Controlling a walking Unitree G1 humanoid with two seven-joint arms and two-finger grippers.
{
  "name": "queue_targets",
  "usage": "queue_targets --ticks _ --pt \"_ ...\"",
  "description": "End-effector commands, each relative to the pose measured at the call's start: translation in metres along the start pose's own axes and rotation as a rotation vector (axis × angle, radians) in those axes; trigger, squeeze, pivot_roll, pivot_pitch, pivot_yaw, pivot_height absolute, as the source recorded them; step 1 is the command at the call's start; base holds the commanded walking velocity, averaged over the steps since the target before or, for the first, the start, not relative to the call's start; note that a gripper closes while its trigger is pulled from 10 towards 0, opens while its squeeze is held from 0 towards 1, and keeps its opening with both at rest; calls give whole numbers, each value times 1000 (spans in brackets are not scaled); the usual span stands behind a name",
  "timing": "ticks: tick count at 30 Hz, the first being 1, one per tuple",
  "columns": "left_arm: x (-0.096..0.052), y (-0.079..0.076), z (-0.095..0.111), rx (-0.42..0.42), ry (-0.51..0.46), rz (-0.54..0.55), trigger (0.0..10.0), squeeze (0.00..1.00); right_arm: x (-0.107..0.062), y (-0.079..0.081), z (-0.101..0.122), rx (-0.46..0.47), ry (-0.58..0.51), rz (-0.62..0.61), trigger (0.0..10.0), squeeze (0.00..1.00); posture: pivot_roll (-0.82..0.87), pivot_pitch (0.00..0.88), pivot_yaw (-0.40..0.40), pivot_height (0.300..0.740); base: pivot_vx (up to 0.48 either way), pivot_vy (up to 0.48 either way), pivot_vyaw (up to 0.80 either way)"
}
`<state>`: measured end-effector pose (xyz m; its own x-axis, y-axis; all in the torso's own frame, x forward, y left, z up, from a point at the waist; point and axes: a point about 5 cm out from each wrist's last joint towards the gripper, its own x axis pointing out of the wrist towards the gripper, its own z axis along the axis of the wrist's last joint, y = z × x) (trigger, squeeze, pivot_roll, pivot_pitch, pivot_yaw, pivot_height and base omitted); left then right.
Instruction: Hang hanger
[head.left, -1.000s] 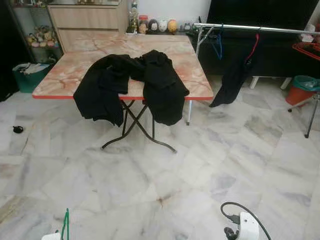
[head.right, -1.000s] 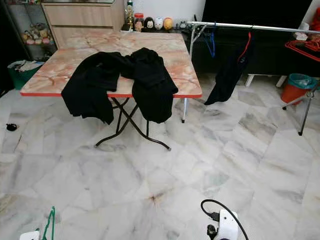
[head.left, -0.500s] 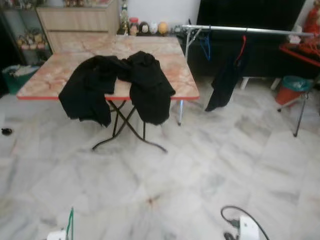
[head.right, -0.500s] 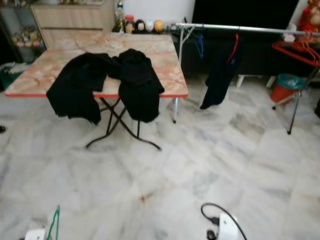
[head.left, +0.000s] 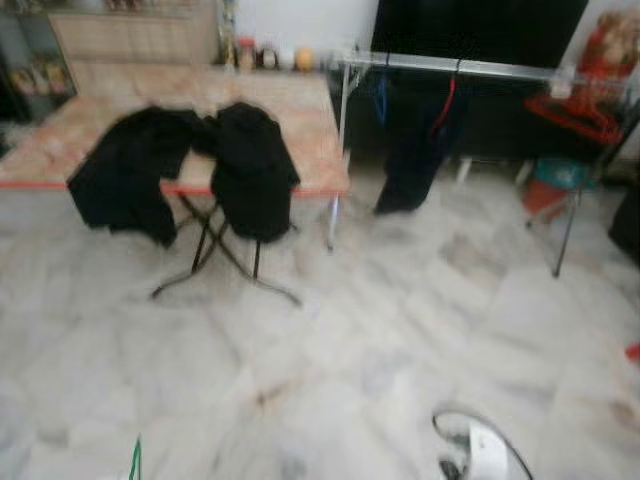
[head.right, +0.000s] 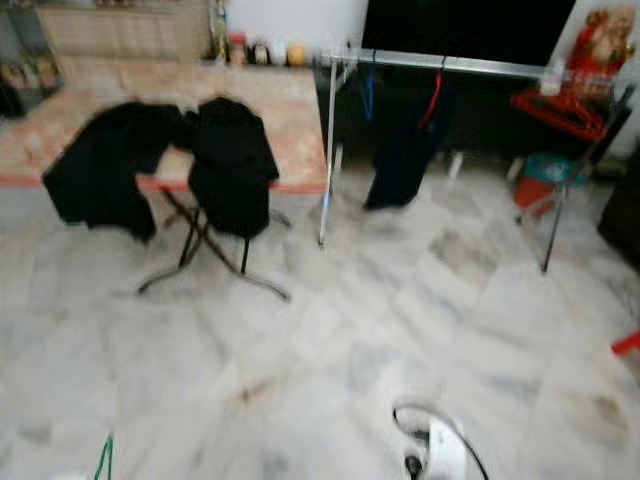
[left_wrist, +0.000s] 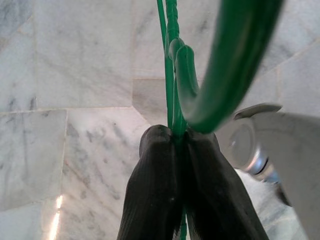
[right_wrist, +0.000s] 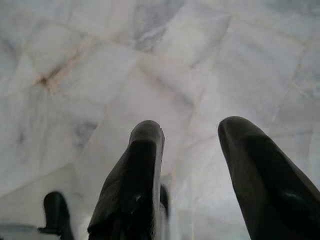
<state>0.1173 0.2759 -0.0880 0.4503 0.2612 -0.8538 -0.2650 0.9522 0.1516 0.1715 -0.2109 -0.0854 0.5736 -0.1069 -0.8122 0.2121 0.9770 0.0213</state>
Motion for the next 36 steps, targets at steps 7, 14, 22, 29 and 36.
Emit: queue_targets --ticks 7,14,22,29,36 --pt "0 -8 -2 -4 7 -25 10000 0 -1 -10 0 8 5 -29 10000 0 74 0 -56 740 0 -380 0" --pt "0 -10 -4 -8 10 -32 10000 0 -1 -10 2 2 4 -25 10000 0 71 0 -60 740 0 -382 0" --pt "1 -12 -2 -5 5 -44 10000 0 0 -10 4 7 0 -23 10000 0 69 0 -57 740 0 -383 0" --pt "1 -17 -1 44 12 -93 10000 0 0 -9 5 8 -2 -20 10000 0 74 0 -55 740 0 -160 0" --pt "1 -16 -1 -3 5 -87 10000 0 0 -9 7 10 -6 -19 10000 0 79 0 -60 740 0 0 0"
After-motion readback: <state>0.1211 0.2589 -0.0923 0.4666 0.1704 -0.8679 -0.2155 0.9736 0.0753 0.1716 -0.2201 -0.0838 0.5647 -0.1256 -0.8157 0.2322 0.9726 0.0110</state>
